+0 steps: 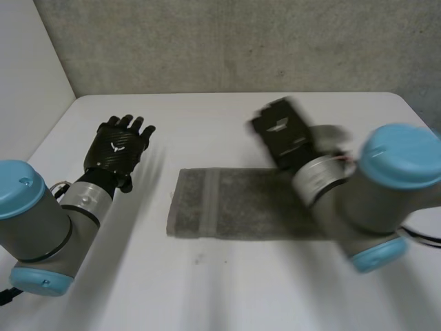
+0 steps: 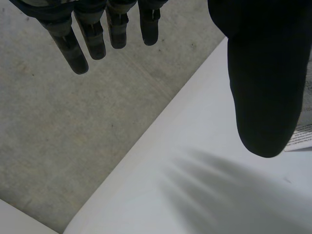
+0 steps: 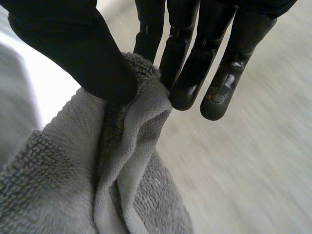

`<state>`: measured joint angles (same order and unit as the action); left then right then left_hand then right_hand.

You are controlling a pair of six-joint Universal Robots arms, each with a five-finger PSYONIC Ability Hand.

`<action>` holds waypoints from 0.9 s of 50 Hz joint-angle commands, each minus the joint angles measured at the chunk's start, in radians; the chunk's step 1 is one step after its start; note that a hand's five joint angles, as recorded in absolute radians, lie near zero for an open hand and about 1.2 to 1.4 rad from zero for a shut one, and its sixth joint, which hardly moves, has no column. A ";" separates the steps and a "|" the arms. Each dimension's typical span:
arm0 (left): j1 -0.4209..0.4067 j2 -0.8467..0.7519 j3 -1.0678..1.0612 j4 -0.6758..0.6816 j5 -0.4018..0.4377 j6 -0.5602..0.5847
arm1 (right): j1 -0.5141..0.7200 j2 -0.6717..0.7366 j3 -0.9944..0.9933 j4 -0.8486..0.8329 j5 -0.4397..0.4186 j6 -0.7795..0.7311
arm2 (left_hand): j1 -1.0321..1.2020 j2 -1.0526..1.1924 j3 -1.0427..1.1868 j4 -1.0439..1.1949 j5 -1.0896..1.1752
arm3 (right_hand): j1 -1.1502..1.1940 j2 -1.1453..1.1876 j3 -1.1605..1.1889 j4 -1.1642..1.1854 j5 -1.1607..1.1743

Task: Fold the towel.

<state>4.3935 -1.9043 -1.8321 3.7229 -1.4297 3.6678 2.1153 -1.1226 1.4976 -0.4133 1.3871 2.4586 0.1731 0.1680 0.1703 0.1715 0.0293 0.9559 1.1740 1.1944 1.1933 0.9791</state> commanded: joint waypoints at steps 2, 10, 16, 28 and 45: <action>-0.003 0.017 -0.012 0.003 0.003 0.001 | 0.190 0.228 -0.091 0.016 -0.180 -0.059 | 0.005 0.010 0.008 0.007 -0.026 | 0.440 0.222 0.202 0.203 0.243; -0.006 0.025 -0.012 0.002 0.003 0.001 | 0.230 0.311 -0.111 0.013 -0.134 -0.201 | 0.005 0.010 0.008 0.007 -0.026 | -0.613 -0.831 -0.851 -0.850 -0.810; -0.046 0.031 -0.003 0.003 0.003 -0.005 | 0.210 0.175 -0.068 0.018 -0.014 -0.107 | 0.005 0.010 0.008 0.007 -0.026 | -0.781 -0.999 -1.020 -1.019 -0.979; -0.233 0.068 0.074 0.002 0.002 -0.289 | -0.026 -0.085 0.193 0.054 0.001 0.368 | 0.029 0.034 0.031 0.030 -0.002 | -0.781 -0.999 -1.020 -1.019 -0.979; -0.310 -0.226 0.235 -0.038 -0.087 -0.315 | -0.190 -0.019 0.337 0.122 0.010 0.344 | 0.040 0.046 0.043 0.042 0.010 | 0.070 -0.148 -0.168 -0.167 -0.127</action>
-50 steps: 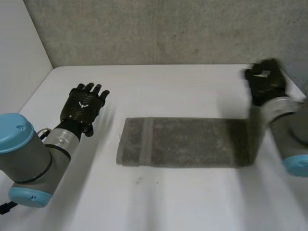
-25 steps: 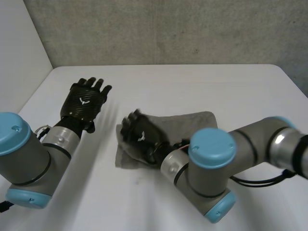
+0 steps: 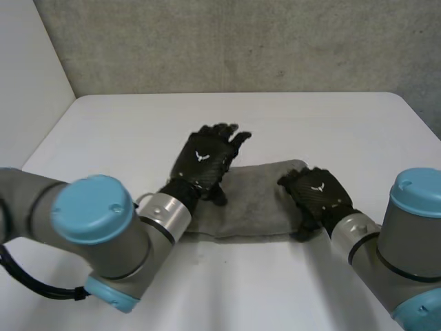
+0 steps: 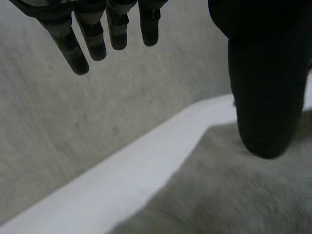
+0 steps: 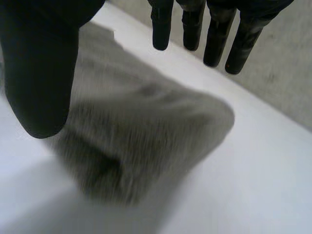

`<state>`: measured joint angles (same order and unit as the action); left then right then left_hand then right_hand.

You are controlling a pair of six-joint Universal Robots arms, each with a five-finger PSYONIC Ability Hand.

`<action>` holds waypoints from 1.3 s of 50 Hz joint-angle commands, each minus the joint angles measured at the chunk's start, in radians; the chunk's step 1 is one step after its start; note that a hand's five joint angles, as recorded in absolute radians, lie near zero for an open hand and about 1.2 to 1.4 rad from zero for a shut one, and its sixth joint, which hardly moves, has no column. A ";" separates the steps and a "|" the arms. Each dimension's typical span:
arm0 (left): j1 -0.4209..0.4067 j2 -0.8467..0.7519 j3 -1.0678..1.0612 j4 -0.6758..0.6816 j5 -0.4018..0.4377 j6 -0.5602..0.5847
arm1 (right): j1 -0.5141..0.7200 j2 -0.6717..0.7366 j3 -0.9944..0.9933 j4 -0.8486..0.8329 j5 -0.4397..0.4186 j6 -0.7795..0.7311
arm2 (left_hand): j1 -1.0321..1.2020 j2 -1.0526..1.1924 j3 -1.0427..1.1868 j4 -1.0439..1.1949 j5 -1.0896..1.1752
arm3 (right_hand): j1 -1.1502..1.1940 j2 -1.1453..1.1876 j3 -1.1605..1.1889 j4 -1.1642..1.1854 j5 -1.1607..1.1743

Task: Fold the towel.

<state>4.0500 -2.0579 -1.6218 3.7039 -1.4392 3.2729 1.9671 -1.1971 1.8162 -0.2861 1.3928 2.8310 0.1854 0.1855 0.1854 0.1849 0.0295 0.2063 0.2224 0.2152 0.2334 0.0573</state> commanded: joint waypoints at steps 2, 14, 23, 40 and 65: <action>0.050 -0.071 0.017 -0.025 -0.102 0.097 | -0.054 0.056 0.015 -0.016 0.005 -0.056 | 0.025 0.025 0.025 0.026 0.007 | 1.186 1.170 1.177 1.159 1.161; 0.132 0.065 -0.156 -0.076 -0.155 0.171 | 0.040 0.008 -0.136 -0.113 0.075 -0.328 | 0.005 0.005 0.005 0.005 -0.014 | 1.190 1.174 1.181 1.163 1.164; 0.202 0.176 -0.240 -0.078 -0.153 0.160 | 0.334 0.163 -0.327 -0.091 0.058 -0.361 | 0.002 0.002 0.002 0.002 -0.017 | 1.190 1.174 1.181 1.163 1.164; 0.239 0.228 -0.210 -0.076 -0.151 0.156 | 0.404 0.166 -0.351 -0.088 -0.040 -0.291 | -0.001 -0.001 -0.001 -0.001 -0.020 | -0.032 -0.048 -0.041 -0.059 -0.057; 0.047 -0.083 0.076 -0.237 -0.159 -0.173 | 0.128 0.333 -0.483 0.186 -0.109 0.389 | 0.022 0.022 0.022 0.023 0.004 | -0.032 -0.048 -0.041 -0.059 -0.057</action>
<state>4.0913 -2.0185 -1.5782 3.5319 -1.5921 3.1122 2.0889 -0.9830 1.3906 -0.1477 1.3235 3.2391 0.1794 0.1771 0.1754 0.1772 0.0292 0.2036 0.2199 0.2124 0.2308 0.0533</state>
